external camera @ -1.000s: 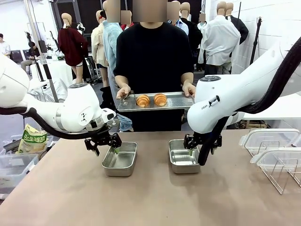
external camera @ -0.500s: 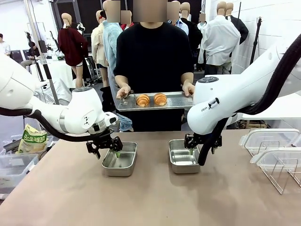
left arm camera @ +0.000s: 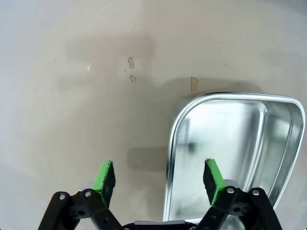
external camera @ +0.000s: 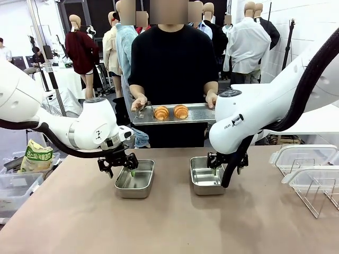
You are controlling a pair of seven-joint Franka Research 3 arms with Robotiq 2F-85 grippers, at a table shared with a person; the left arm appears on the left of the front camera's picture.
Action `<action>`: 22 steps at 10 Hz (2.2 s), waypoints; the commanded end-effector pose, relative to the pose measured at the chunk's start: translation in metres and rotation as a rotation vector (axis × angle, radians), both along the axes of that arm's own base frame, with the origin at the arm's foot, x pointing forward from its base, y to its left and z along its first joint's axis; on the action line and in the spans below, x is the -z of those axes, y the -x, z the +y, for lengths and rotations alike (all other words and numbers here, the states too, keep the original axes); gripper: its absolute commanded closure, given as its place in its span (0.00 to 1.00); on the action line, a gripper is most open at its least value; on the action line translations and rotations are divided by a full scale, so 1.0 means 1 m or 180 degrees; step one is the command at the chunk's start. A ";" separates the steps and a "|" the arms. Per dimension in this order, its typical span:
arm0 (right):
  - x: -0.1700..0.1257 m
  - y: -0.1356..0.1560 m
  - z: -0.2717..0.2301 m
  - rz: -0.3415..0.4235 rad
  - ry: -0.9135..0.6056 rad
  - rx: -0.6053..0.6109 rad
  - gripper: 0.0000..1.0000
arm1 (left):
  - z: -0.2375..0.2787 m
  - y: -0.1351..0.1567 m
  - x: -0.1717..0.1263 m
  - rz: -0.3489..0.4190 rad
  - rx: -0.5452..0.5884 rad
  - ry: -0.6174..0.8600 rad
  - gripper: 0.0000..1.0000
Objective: Place the bread in airtight containers.
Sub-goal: Lift both Airtight Container.
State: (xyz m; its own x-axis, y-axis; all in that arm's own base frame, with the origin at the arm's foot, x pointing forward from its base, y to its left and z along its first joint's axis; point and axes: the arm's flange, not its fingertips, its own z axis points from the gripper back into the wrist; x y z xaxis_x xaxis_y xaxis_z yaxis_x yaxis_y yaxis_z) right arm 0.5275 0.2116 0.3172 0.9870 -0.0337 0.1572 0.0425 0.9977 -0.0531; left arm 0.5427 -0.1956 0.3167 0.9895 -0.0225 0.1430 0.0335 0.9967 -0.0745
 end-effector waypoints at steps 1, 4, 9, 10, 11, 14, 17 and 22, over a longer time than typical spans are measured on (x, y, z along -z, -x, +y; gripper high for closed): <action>0.008 -0.004 0.006 -0.0001 0.0154 0.0062 0.28 | 0.000 -0.005 -0.002 0.0104 -0.0077 -0.0039 0.35; 0.008 -0.004 0.006 0.0016 0.0153 0.0076 0.83 | -0.001 -0.005 -0.002 0.0075 -0.0064 -0.0065 0.90; 0.004 -0.006 0.006 0.0065 0.0028 0.0044 1.00 | 0.002 -0.007 -0.001 0.0066 -0.0112 -0.0091 1.00; 0.004 -0.006 0.006 0.0087 0.0009 0.0023 1.00 | 0.003 -0.007 -0.001 0.0063 -0.0120 -0.0093 1.00; 0.004 -0.006 0.006 0.0116 0.0005 0.0021 1.00 | 0.004 -0.007 -0.001 0.0056 -0.0130 -0.0094 1.00; -0.002 0.000 0.007 0.0192 0.0004 -0.0013 1.00 | 0.012 0.003 -0.019 0.0052 -0.0291 -0.0035 1.00; -0.041 0.022 0.002 0.0214 -0.0212 -0.0093 1.00 | 0.021 0.026 -0.067 -0.0077 -0.0351 0.0204 1.00; -0.161 0.075 -0.011 -0.0126 -0.0309 -0.0324 1.00 | 0.022 0.056 -0.142 -0.0015 -0.0221 0.0064 1.00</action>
